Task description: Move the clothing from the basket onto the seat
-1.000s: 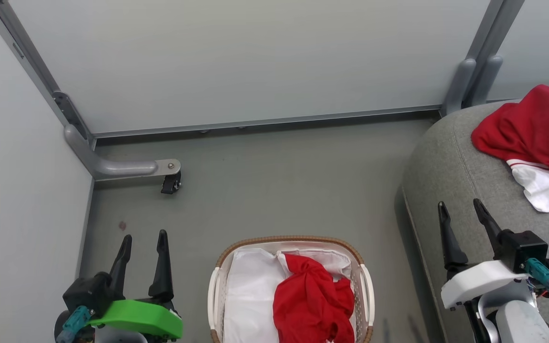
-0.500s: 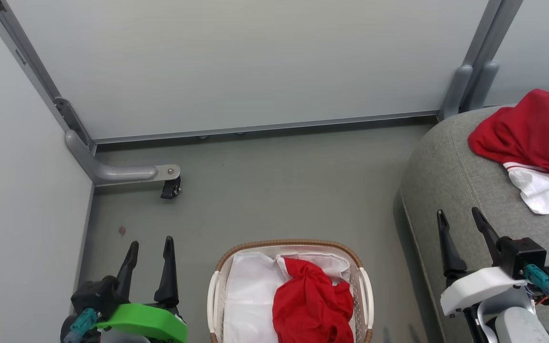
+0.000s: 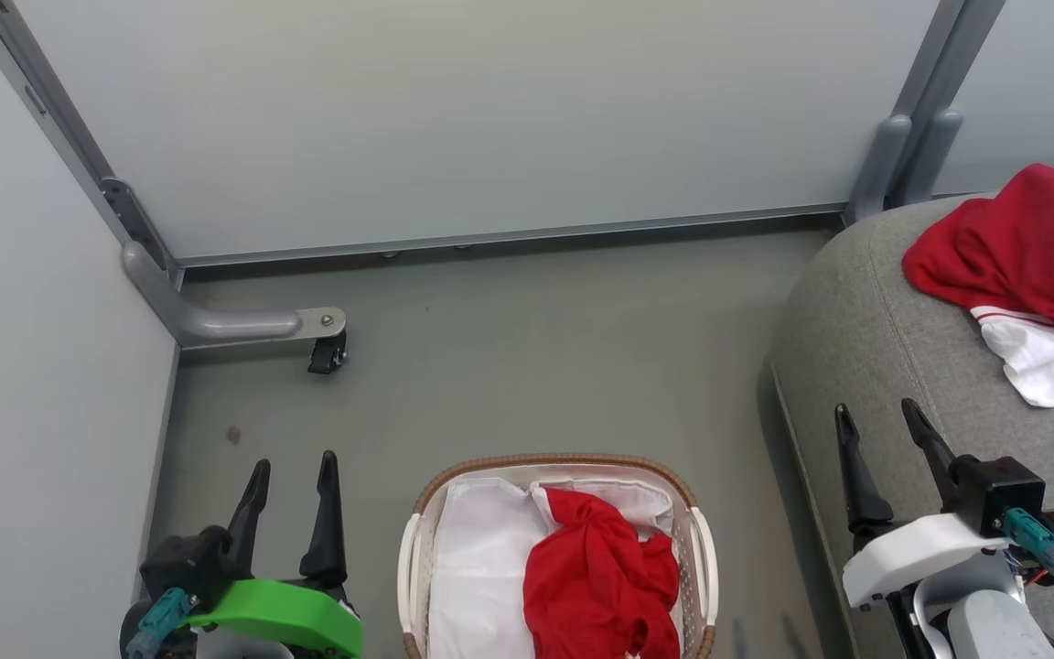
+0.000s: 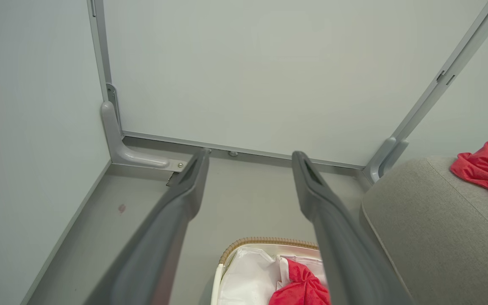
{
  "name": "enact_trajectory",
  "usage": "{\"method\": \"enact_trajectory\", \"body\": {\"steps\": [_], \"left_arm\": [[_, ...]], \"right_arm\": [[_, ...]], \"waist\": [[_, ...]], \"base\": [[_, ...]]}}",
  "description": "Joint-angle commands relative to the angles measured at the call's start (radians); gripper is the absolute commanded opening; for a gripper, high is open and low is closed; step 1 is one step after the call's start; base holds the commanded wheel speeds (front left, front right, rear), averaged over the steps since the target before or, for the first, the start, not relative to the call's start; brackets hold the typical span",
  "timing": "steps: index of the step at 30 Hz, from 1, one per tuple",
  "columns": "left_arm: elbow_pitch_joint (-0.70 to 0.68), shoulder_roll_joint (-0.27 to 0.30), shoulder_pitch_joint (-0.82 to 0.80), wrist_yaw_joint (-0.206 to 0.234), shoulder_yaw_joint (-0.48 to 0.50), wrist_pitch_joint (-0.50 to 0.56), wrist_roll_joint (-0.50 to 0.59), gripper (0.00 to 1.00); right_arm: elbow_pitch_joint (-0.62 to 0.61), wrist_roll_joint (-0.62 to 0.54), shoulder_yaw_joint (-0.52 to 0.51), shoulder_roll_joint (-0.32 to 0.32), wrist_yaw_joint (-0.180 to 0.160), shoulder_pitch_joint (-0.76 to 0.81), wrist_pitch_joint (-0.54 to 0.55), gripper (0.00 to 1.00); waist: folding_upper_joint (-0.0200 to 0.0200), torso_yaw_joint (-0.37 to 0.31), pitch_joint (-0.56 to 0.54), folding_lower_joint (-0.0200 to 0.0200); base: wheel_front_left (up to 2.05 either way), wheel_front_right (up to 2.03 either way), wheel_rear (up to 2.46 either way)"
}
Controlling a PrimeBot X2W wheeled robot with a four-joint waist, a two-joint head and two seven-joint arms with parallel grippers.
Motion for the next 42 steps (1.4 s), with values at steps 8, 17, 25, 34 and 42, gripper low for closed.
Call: {"method": "enact_trajectory", "body": {"steps": [8,17,25,34,42], "left_arm": [[0.029,0.001,-0.064,-0.002,-0.055,-0.001,-0.010,1.00],[0.158,0.001,-0.205,-0.003,-0.197,0.000,-0.028,1.00],[0.338,0.003,-0.375,-0.003,-0.366,-0.001,-0.059,1.00],[0.490,0.003,-0.558,-0.003,-0.556,-0.001,-0.078,1.00],[0.632,0.004,-0.689,-0.003,-0.694,0.034,-0.144,1.00]], "right_arm": [[-0.015,0.004,0.000,-0.003,-0.001,-0.035,0.000,1.00],[-0.044,-0.019,-0.008,-0.003,-0.001,-0.108,0.000,1.00],[-0.077,-0.036,-0.012,-0.003,-0.001,-0.190,0.000,1.00],[-0.126,-0.010,0.009,-0.003,-0.001,-0.283,0.000,1.00],[-0.164,0.021,0.048,-0.002,-0.001,-0.346,0.000,1.00]], "waist": [[0.0000,-0.012,0.057,0.0001],[0.0000,-0.050,0.208,0.0001],[0.0000,-0.112,0.380,0.0001],[0.0000,-0.197,0.565,0.0001],[0.0000,-0.272,0.694,0.0001]], "base": [[0.00,0.00,0.00],[0.00,0.00,0.00],[0.00,0.00,0.00],[0.00,0.00,0.00],[0.00,0.00,0.00]]}}
